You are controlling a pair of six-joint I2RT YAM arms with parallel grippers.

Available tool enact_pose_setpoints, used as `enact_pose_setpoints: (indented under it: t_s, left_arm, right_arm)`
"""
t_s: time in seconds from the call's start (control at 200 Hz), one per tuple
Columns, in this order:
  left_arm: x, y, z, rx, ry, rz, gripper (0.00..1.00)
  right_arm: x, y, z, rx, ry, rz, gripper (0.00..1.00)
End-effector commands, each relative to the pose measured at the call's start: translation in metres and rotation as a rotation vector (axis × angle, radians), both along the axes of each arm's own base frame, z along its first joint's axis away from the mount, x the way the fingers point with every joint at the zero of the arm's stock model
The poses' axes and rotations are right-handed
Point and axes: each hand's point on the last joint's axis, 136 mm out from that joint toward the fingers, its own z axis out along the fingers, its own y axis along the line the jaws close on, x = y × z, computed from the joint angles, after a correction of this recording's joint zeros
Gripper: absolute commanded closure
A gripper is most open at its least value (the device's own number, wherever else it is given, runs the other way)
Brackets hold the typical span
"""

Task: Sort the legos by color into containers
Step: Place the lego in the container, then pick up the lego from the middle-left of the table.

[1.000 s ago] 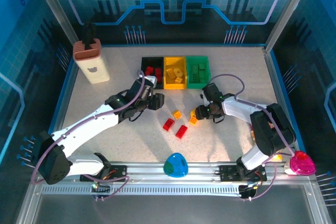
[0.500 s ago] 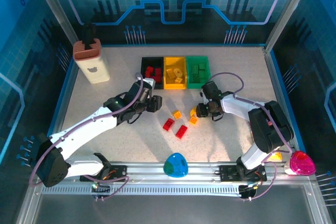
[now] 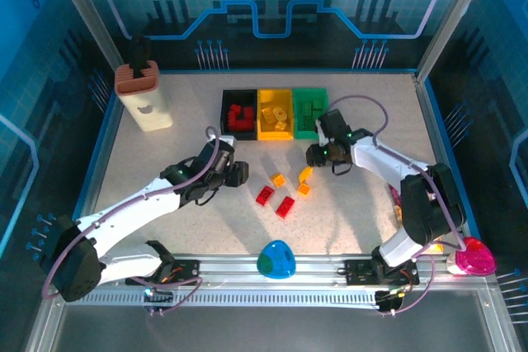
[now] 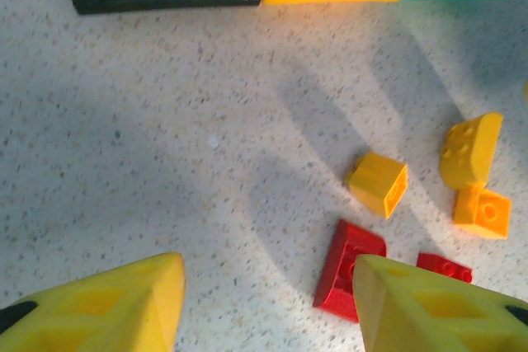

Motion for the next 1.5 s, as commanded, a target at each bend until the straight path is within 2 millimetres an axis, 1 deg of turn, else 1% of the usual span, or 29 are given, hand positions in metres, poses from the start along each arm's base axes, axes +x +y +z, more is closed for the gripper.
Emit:
enact_pose_setpoints:
  t_s: [0.0,0.08,0.14,0.27,0.375,0.41,0.44,0.48,0.485,0.49,0.495,0.51,0.535,0.575,0.645,0.725,0.846,1.021,1.121,1.291,1.381,1.496]
  left_arm:
    - [-0.014,0.0,-0.01,-0.034,0.028,0.024,0.42]
    - [-0.025,-0.001,-0.022,-0.029,0.053,0.024,0.4]
    - [-0.034,-0.003,-0.031,-0.022,0.072,0.023,0.4]
    - [-0.051,-0.005,-0.046,-0.013,0.103,0.025,0.4]
    - [-0.058,-0.004,-0.054,-0.014,0.117,0.032,0.39]
    - [-0.06,-0.005,-0.055,-0.018,0.119,0.03,0.4]
    - [-0.06,-0.005,-0.055,-0.02,0.12,0.029,0.4]
    - [-0.061,-0.008,-0.055,-0.025,0.118,0.02,0.4]
    - [-0.061,-0.008,-0.055,-0.026,0.118,0.02,0.4]
    - [-0.061,-0.008,-0.055,-0.024,0.118,0.019,0.4]
    - [-0.061,-0.008,-0.055,-0.025,0.117,0.018,0.4]
    - [-0.061,-0.009,-0.055,-0.025,0.118,0.016,0.4]
    - [-0.061,-0.01,-0.055,-0.023,0.119,0.011,0.4]
    - [-0.061,-0.012,-0.056,-0.02,0.121,0.007,0.39]
    - [-0.06,-0.015,-0.058,-0.018,0.125,0.0,0.4]
    - [-0.061,-0.021,-0.064,-0.021,0.139,-0.01,0.39]
    - [-0.063,-0.035,-0.075,-0.02,0.171,-0.039,0.39]
    - [-0.064,-0.055,-0.086,-0.007,0.207,-0.082,0.39]
    - [-0.062,-0.062,-0.091,-0.018,0.218,-0.08,0.34]
    - [-0.055,-0.072,-0.09,-0.004,0.207,-0.091,0.32]
    - [-0.048,-0.073,-0.09,0.054,0.193,-0.102,0.31]
    - [-0.04,-0.075,-0.093,0.132,0.19,-0.117,0.32]
  right_arm:
    - [0.028,-0.005,0.029,0.002,-0.037,0.001,0.6]
    - [0.05,-0.005,0.04,-0.002,-0.05,-0.005,0.6]
    - [0.066,-0.005,0.044,0.002,-0.049,-0.01,0.6]
    - [0.095,-0.003,0.045,-0.008,-0.032,-0.018,0.6]
    - [0.115,-0.003,0.044,-0.02,-0.034,-0.029,0.57]
    - [0.122,-0.006,0.046,-0.029,-0.035,-0.046,0.53]
    - [0.126,-0.008,0.046,-0.039,-0.034,-0.061,0.47]
    - [0.132,-0.009,0.049,-0.039,-0.037,-0.075,0.29]
    - [0.132,-0.009,0.049,-0.039,-0.037,-0.075,0.29]
    - [0.132,-0.009,0.05,-0.038,-0.038,-0.074,0.27]
    - [0.134,-0.008,0.051,-0.034,-0.042,-0.075,0.23]
    - [0.135,-0.007,0.053,-0.029,-0.046,-0.075,0.19]
    - [0.136,-0.005,0.057,-0.02,-0.054,-0.073,0.15]
    - [0.136,-0.003,0.065,-0.009,-0.077,-0.072,0.13]
    - [0.133,0.0,0.077,-0.006,-0.127,-0.069,0.12]
    - [0.123,0.003,0.082,0.004,-0.157,-0.058,0.11]
    - [0.101,0.004,0.075,0.018,-0.145,-0.046,0.11]
    - [0.063,-0.004,0.06,0.039,-0.145,-0.051,0.11]
    - [0.044,-0.006,0.05,0.059,-0.132,-0.046,0.11]
    - [0.021,-0.015,0.034,0.057,-0.106,-0.062,0.11]
    - [0.011,-0.02,0.026,0.053,-0.095,-0.075,0.11]
    - [0.003,-0.024,0.021,0.052,-0.086,-0.084,0.11]
